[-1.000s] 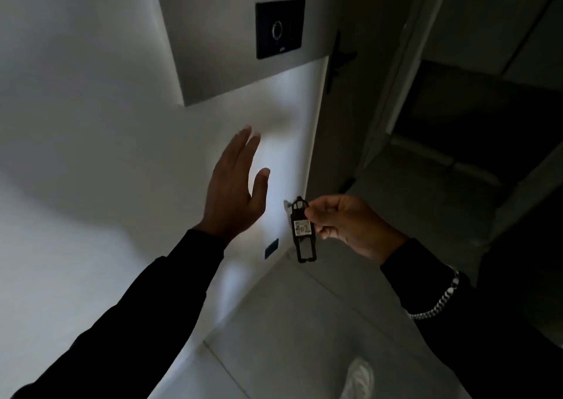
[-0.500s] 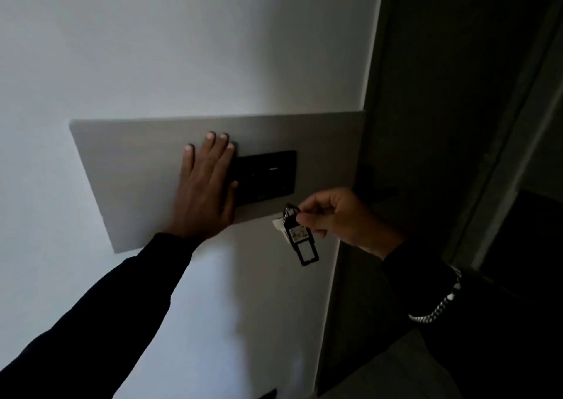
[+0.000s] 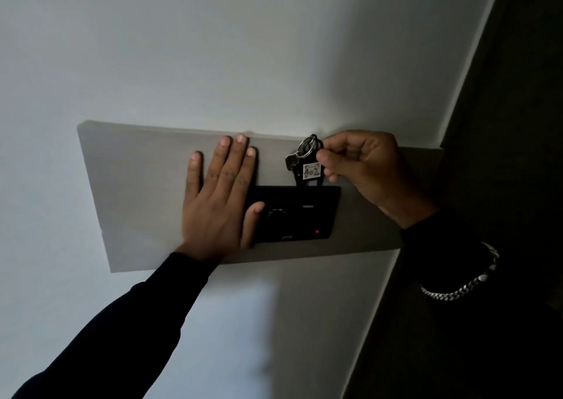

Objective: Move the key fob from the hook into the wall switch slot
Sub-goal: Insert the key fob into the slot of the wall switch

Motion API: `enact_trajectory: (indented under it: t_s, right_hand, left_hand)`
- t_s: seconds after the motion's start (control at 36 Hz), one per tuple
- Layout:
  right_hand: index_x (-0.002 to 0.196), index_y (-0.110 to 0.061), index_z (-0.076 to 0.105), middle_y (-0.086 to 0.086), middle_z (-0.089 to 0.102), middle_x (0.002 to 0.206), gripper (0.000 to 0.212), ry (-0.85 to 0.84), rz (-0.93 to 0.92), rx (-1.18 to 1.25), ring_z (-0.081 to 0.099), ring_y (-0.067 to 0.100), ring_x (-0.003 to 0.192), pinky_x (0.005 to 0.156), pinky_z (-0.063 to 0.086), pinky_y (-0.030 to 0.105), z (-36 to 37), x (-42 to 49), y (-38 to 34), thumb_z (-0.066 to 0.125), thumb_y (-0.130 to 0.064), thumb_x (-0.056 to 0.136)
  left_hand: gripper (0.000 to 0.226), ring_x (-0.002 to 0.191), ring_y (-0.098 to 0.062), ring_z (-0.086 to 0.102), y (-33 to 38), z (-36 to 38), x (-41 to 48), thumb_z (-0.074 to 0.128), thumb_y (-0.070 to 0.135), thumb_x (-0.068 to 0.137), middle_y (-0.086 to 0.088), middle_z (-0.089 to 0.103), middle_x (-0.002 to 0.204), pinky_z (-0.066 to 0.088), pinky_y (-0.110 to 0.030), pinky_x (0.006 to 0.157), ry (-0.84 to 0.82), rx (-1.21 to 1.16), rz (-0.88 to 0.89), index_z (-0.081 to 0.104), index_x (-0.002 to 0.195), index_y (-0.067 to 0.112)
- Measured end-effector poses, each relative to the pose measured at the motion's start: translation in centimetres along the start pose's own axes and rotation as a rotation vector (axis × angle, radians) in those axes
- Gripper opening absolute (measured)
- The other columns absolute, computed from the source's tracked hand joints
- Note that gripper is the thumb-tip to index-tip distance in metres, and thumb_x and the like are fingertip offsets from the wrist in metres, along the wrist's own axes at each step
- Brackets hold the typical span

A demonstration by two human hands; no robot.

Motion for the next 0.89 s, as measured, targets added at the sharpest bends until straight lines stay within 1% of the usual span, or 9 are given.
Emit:
enact_trajectory:
  t_s: [0.11,0.19,0.39,0.47,0.56,0.67,0.72,0.81,0.89]
  right_hand:
    - [0.089,-0.001,0.070,-0.001,0.067,0.059,0.009,0.082,0.004,-0.002,0.059,0.001,0.046,0.049,0.052,0.015,-0.4,-0.1,1.4,0.066,0.004,0.083]
    - [0.097,0.005,0.067,0.008,0.064,0.066,0.012,0.092,0.048,0.009,0.058,0.001,0.046,0.049,0.052,0.015,-0.1,-0.6,2.5,0.065,0.005,0.084]
    - [0.095,0.007,0.064,0.004,0.061,0.064,0.011,0.036,0.049,-0.048,0.055,0.000,0.043,0.043,0.047,0.013,0.6,-2.1,3.7,0.064,0.004,0.086]
    - [0.097,0.003,0.062,0.013,0.063,0.068,0.013,0.052,0.026,-0.089,0.055,0.004,0.046,0.043,0.046,0.016,0.1,-2.3,3.5,0.066,0.002,0.084]
    - [0.103,-0.004,0.062,0.015,0.064,0.077,0.026,0.047,-0.077,-0.256,0.057,0.020,0.057,0.059,0.053,0.033,-0.3,-1.9,2.1,0.071,-0.001,0.078]
    - [0.113,-0.011,0.066,0.009,0.062,0.093,0.045,-0.046,-0.336,-0.578,0.052,0.009,0.063,0.077,0.052,0.029,0.0,-1.2,-1.3,0.075,-0.009,0.068]
    - [0.109,-0.012,0.069,0.010,0.062,0.099,0.041,-0.102,-0.402,-0.661,0.053,0.014,0.071,0.079,0.051,0.030,0.6,-0.7,-2.2,0.072,-0.011,0.068]
    - [0.097,-0.012,0.073,0.011,0.063,0.098,0.027,-0.206,-0.469,-0.828,0.062,0.030,0.086,0.078,0.054,0.038,2.0,-0.4,-2.8,0.064,-0.012,0.072]
    - [0.084,-0.009,0.073,0.012,0.064,0.092,0.018,-0.241,-0.558,-0.938,0.063,0.035,0.081,0.071,0.053,0.040,2.9,-0.2,-3.3,0.061,-0.016,0.075]
  left_hand:
    - [0.067,0.156,-0.025,0.013,0.1,0.0,0.1,0.022,0.045,0.098,-0.010,0.021,0.164,0.002,-0.047,0.127,0.011,0.029,-0.028,0.027,0.154,0.009]
    - [0.066,0.156,-0.026,0.015,0.0,-0.1,0.3,0.023,0.044,0.099,-0.011,0.022,0.164,0.004,-0.049,0.127,0.027,0.029,-0.049,0.028,0.154,0.008]
    - [0.065,0.155,-0.028,0.016,-0.2,-0.2,0.7,0.022,0.042,0.099,-0.012,0.024,0.164,0.011,-0.054,0.125,0.056,0.074,-0.105,0.028,0.154,0.008]
    - [0.064,0.155,-0.028,0.017,-0.1,-0.3,0.7,0.023,0.041,0.099,-0.011,0.024,0.163,0.012,-0.054,0.125,0.066,0.072,-0.109,0.029,0.154,0.008]
    - [0.065,0.155,-0.027,0.016,0.0,-0.3,0.7,0.024,0.041,0.098,-0.012,0.025,0.163,0.013,-0.054,0.125,0.063,0.082,-0.107,0.029,0.154,0.008]
    - [0.065,0.155,-0.027,0.016,0.1,-0.3,0.7,0.023,0.041,0.098,-0.012,0.025,0.162,0.012,-0.053,0.125,0.071,0.105,-0.106,0.031,0.153,0.006]
    - [0.065,0.155,-0.029,0.019,0.0,-0.3,0.7,0.023,0.041,0.098,-0.014,0.026,0.162,0.013,-0.054,0.125,0.068,0.116,-0.108,0.032,0.152,0.005]
    - [0.065,0.153,-0.032,0.023,0.0,-0.1,0.7,0.023,0.041,0.099,-0.016,0.030,0.161,0.014,-0.055,0.124,0.074,0.130,-0.107,0.033,0.152,0.005]
    - [0.065,0.153,-0.032,0.023,0.0,0.0,0.6,0.024,0.041,0.099,-0.017,0.032,0.160,0.012,-0.053,0.125,0.091,0.136,-0.103,0.033,0.152,0.005]
Point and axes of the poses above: each hand's wrist, its own x-axis towards the middle knuckle, its own z-axis out of the palm, y = z × x, the point moved 7 cm from there along x, towards the middle knuckle
